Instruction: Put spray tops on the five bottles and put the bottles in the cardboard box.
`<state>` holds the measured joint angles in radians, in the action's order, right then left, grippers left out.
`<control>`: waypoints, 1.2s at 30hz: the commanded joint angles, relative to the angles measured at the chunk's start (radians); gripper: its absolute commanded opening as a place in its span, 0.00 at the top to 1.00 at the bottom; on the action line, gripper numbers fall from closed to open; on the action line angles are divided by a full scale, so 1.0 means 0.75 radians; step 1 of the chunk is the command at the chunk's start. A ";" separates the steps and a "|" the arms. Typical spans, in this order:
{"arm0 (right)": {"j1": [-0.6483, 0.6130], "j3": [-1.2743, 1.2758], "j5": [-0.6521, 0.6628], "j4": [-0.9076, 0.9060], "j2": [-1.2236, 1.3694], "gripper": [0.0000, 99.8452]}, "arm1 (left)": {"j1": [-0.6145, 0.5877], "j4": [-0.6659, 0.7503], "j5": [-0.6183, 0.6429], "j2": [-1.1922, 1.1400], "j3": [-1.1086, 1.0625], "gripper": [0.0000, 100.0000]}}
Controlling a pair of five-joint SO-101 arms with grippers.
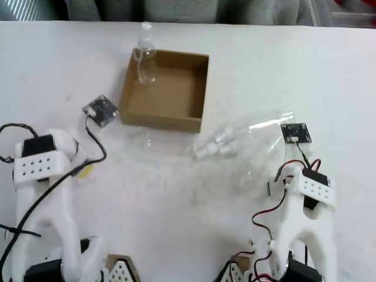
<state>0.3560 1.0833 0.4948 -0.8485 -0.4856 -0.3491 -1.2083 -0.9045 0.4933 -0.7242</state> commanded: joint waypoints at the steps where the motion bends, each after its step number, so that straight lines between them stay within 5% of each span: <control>1: -0.001 -0.006 0.002 0.021 -0.032 0.98 | 0.009 -0.196 0.170 0.044 0.137 0.87; 8: -0.001 -0.006 0.006 0.021 -0.032 0.98 | 0.120 -0.321 0.213 0.046 -0.010 0.87; 15: -0.001 -0.006 0.010 0.021 -0.032 0.98 | 0.126 -0.043 0.381 0.046 -0.235 0.98; 26: -0.001 -0.006 0.010 0.019 -0.032 0.98 | 0.075 0.223 0.581 0.030 -0.368 0.98; 36: -0.001 -0.004 0.006 0.017 -0.032 0.98 | 0.044 0.301 0.597 -0.183 -0.274 0.98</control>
<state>0.3560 1.0833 0.4948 -0.8485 -0.4856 -0.3061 -0.9981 -0.4718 0.4350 -1.0019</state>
